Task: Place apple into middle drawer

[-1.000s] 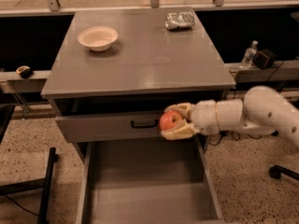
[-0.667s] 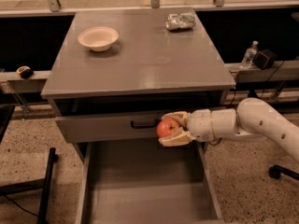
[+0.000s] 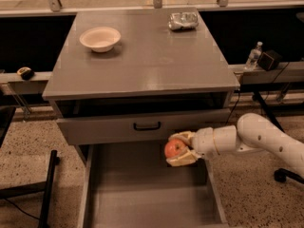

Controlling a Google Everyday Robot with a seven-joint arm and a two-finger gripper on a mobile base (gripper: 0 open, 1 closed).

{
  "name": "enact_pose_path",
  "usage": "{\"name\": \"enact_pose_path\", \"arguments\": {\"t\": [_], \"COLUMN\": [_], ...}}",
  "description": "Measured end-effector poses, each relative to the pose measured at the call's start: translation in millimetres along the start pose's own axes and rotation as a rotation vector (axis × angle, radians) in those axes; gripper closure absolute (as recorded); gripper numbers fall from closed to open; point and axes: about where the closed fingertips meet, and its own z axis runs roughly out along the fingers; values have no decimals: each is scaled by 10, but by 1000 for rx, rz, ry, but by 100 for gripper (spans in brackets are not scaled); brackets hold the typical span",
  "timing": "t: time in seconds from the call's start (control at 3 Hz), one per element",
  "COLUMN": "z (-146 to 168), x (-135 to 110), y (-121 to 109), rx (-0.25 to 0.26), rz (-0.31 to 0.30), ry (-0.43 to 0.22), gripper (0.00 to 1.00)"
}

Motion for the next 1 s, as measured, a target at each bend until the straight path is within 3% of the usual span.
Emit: {"name": "enact_pose_path", "arguments": {"t": [0.33, 0.67, 1.0], "z": [132, 215, 222], "x": [536, 693, 699], "y": [252, 389, 398], "rx": [-37, -94, -98], "rz": [64, 87, 88], "ry": [93, 118, 117], "gripper": [100, 100, 100]}}
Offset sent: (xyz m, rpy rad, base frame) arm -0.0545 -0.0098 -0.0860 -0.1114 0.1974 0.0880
